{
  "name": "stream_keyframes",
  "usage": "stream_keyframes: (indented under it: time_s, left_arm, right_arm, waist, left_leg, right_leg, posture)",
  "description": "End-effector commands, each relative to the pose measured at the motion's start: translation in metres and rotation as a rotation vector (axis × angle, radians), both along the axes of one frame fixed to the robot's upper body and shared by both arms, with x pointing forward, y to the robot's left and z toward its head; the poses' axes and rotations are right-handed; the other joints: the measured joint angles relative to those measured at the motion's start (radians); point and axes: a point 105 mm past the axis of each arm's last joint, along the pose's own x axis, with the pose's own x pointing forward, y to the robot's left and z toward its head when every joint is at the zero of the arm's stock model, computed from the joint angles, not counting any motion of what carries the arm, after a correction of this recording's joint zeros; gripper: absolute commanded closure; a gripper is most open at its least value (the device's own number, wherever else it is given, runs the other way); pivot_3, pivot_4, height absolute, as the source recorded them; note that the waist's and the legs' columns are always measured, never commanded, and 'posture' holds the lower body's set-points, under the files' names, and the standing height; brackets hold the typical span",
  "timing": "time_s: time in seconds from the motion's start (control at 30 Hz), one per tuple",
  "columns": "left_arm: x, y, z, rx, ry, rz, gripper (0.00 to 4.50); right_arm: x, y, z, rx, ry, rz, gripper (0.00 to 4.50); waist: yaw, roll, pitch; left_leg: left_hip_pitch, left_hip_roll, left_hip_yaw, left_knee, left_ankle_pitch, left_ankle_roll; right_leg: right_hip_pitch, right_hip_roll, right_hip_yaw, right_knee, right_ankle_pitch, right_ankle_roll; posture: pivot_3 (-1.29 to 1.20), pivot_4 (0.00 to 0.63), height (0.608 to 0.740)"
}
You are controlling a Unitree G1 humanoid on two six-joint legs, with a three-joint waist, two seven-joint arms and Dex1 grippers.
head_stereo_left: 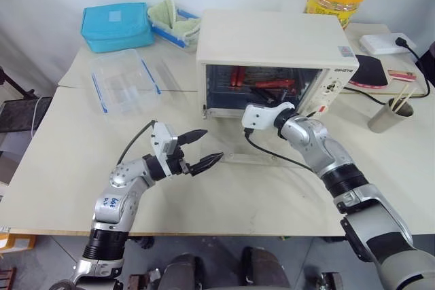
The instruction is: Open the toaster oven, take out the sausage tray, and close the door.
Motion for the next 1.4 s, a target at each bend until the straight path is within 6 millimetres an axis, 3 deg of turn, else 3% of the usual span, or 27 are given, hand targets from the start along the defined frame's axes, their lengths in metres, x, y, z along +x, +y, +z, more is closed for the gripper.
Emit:
stream_keyframes:
  time_s: [0.03,0.07,0.23,0.6,0.83,1.17,1.4]
  left_arm:
    - [-0.002,-0.004,0.012,-0.009,-0.047,-0.025,0.19]
    - [0.0,-0.004,0.014,-0.01,-0.052,-0.026,0.19]
    - [0.011,-0.007,0.024,-0.016,-0.08,-0.038,0.19]
    - [0.051,-0.015,0.063,-0.041,-0.172,-0.069,0.19]
    - [0.067,-0.013,0.075,-0.063,-0.192,-0.072,0.19]
    - [0.075,0.006,0.07,-0.106,-0.08,-0.037,0.19]
    - [0.075,0.003,0.065,-0.122,-0.056,-0.049,0.19]
  right_arm:
    - [0.004,0.003,0.01,0.0,-0.043,0.003,3.01]
    - [0.005,0.004,0.011,0.0,-0.044,0.003,3.01]
    - [0.009,0.003,0.011,-0.014,-0.048,-0.015,4.47]
    - [0.009,0.005,0.038,-0.003,-0.156,-0.014,4.47]
    - [-0.009,0.017,0.048,-0.002,-0.194,0.08,4.47]
    - [-0.054,0.001,0.02,0.042,-0.153,0.065,4.47]
    - [-0.093,0.004,0.008,0.044,-0.136,0.096,4.47]
  waist:
    - [0.0,0.0,0.0]
    - [0.0,0.0,0.0]
    - [-0.001,0.0,0.0]
    - [-0.001,0.0,0.0]
    - [-0.001,-0.001,0.0]
    - [0.003,-0.001,0.0]
    - [0.009,-0.001,0.0]
  left_leg:
    - [0.0,0.0,0.0,0.0,0.0,0.0]
    - [0.0,0.0,0.0,0.0,0.0,0.0]
    - [0.0,0.0,0.0,0.0,0.0,0.0]
    - [0.0,0.0,0.0,0.0,0.001,-0.001]
    - [-0.002,0.0,0.0,0.0,0.001,-0.001]
    - [-0.006,-0.001,-0.004,-0.005,0.001,-0.001]
    - [-0.013,-0.001,-0.01,0.003,0.002,-0.001]
  right_leg:
    - [0.0,0.0,0.0,0.0,0.0,0.0]
    - [0.0,0.0,0.0,0.0,0.0,0.0]
    - [0.0,0.0,0.0,0.0,0.0,0.0]
    - [0.0,0.0,-0.001,0.0,0.0,0.0]
    - [-0.002,0.001,-0.001,0.0,0.0,0.0]
    - [-0.005,0.0,-0.009,-0.002,0.0,0.0]
    - [-0.004,0.0,-0.011,-0.002,0.0,0.0]
  posture:
    - [0.0,0.15,0.74]
    - [0.0,0.15,0.74]
    - [0.0,0.15,0.74]
    - [0.0,0.15,0.74]
    - [0.0,0.15,0.74]
    - [0.0,0.15,0.74]
    - [0.0,0.15,0.74]
